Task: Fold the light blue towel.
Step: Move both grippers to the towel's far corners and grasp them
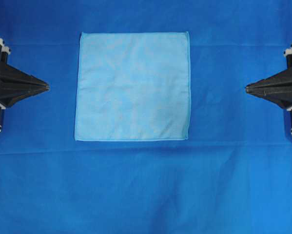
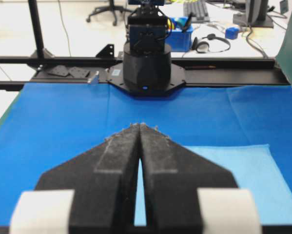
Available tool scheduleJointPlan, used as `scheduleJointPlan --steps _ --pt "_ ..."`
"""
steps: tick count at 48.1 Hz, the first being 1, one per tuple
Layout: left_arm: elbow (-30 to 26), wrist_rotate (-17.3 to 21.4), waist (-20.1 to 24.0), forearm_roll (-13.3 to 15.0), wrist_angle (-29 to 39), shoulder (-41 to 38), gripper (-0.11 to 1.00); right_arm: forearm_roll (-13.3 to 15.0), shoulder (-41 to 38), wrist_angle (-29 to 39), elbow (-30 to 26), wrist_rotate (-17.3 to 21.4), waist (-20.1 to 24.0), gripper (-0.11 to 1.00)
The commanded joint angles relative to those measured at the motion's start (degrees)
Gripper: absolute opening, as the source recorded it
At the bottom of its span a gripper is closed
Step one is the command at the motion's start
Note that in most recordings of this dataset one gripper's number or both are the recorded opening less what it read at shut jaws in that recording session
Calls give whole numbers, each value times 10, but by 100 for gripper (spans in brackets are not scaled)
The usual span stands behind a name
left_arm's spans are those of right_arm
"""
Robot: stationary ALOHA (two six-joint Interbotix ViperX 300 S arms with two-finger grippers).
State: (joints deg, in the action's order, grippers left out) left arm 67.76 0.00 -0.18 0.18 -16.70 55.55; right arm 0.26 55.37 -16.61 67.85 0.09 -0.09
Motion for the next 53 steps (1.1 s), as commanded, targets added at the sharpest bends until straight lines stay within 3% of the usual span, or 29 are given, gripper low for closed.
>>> scheduleJointPlan --steps 1,6,12,31,34,37,47,53 --pt "-7 -3 6 11 11 -11 0 -4 -9 -4 -17 3 -1 0" --pt "-7 4 13 11 22 -18 0 -4 -29 18 -27 5 -13 0" --pt "-5 5 40 11 25 -40 0 -5 -65 53 -42 7 -57 0" --pt "-7 0 209 11 13 -194 1 -7 -265 74 -103 7 -240 1" --pt "-7 0 228 11 -3 -221 10 -5 -301 82 -120 4 -258 1" --pt "-8 1 248 11 -25 -258 26 -4 -339 95 -139 1 -277 5" --pt "-17 5 304 11 -83 -368 83 6 -465 112 -195 -3 -326 60" --pt "-31 7 330 11 -113 -436 85 19 -525 111 -221 -3 -339 60"
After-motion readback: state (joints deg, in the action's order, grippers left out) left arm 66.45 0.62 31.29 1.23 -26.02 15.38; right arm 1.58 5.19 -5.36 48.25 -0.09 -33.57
